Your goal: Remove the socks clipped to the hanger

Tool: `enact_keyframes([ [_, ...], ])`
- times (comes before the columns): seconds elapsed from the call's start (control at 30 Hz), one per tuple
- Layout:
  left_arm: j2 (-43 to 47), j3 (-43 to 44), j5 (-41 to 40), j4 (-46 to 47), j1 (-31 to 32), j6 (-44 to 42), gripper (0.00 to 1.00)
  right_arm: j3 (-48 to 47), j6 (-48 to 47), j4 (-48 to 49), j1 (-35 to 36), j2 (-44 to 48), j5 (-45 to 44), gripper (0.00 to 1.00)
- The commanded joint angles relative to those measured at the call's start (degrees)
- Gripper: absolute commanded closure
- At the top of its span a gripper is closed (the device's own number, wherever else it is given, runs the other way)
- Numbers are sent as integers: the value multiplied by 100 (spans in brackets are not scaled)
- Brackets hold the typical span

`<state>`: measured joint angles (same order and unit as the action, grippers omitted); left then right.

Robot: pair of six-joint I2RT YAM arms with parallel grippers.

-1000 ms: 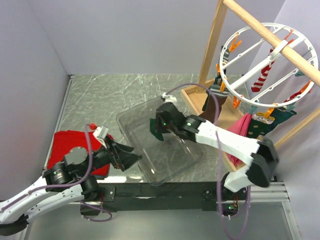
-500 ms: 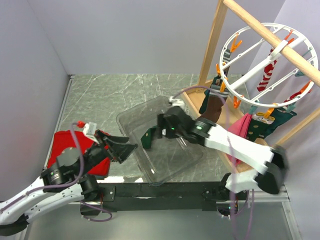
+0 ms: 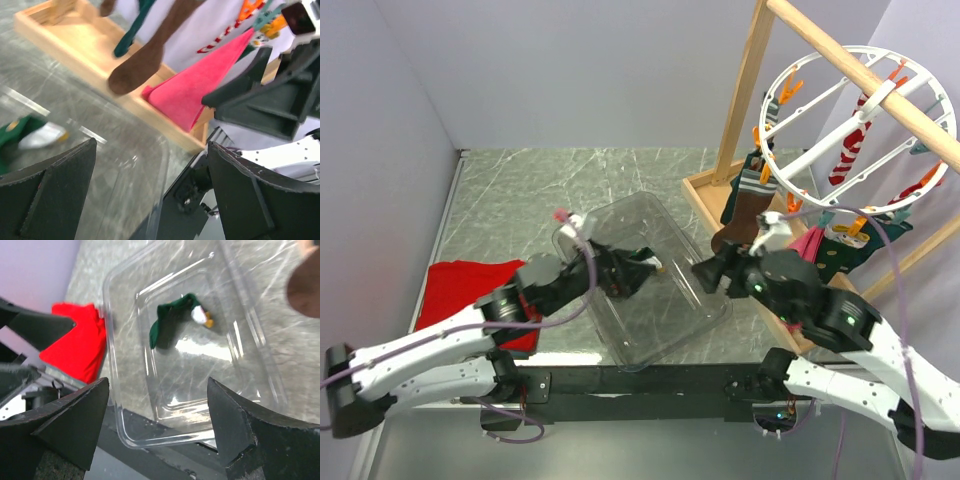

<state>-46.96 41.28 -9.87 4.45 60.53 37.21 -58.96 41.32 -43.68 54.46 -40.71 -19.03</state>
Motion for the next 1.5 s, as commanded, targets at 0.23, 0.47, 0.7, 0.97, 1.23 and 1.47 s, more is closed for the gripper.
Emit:
enact_keyframes([
  [0.23,-2753,2287,2760,1506,-824,-504,4,394,385,-536,39,1073,-918,14],
  [0.47,-4329,3623,3429,1585,-841,-1013,8,570,675,-624,39,1706,-1103,14],
  [0.7,-5454,4685,3282,1419,-841,-1172,12,596,877,-1044,30,2234,-1261,14],
  [0.97,-6377,5478,3333,1225,-885,-1041,4,587,1080,-1415,30,2488,-1323,14],
  [1.23,-6703,5699,3921,1708,-991,-505,38,596,1054,-1424,30,2463,-1384,14],
  [1.47,-6458,5374,4721,2218,-991,207,99,666,1036,-1231,39,2304,-1569,16],
])
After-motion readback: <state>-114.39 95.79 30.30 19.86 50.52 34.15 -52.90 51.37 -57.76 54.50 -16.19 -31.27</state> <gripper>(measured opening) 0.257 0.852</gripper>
